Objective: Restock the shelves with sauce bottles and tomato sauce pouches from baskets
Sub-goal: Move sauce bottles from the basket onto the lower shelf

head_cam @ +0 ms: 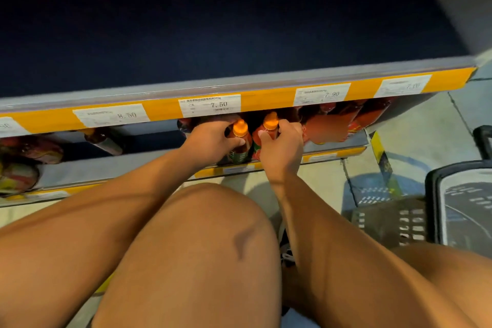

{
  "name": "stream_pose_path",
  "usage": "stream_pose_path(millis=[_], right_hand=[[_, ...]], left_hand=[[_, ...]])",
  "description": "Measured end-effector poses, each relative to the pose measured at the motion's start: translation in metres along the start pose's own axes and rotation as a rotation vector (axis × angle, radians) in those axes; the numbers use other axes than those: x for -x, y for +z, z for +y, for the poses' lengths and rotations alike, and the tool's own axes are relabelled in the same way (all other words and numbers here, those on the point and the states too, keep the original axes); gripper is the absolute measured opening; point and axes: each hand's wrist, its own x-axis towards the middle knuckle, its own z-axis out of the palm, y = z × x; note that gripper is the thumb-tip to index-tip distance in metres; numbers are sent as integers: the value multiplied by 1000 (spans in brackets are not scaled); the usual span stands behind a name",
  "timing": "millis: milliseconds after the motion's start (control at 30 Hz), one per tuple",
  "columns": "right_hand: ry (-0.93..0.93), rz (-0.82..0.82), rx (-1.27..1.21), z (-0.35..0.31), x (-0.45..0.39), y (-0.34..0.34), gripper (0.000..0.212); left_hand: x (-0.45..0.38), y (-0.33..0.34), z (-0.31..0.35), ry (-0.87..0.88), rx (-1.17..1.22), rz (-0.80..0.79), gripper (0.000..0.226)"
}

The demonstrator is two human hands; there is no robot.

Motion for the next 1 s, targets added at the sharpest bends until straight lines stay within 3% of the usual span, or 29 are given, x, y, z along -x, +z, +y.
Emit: stream_pose_path(millis=[300,467,667,800,1000], right_hand=[[69,-16,-64,7,-4,-5,13],[146,-53,-99,-15,-11,-27,31],[214,-213,64,-46,2,-68,58],[159,-240,180,-57,20,-103,40],[-3,-243,126,-81,47,-202,15]], left_hand=[[-1,5,12,20,51,-41,36],[8,-12,17,4,20,-70,73],[47,-45,21,56,52,50,55],[84,-61,31,107,73,-13,44],[125,-88,79,215,127,52,20]])
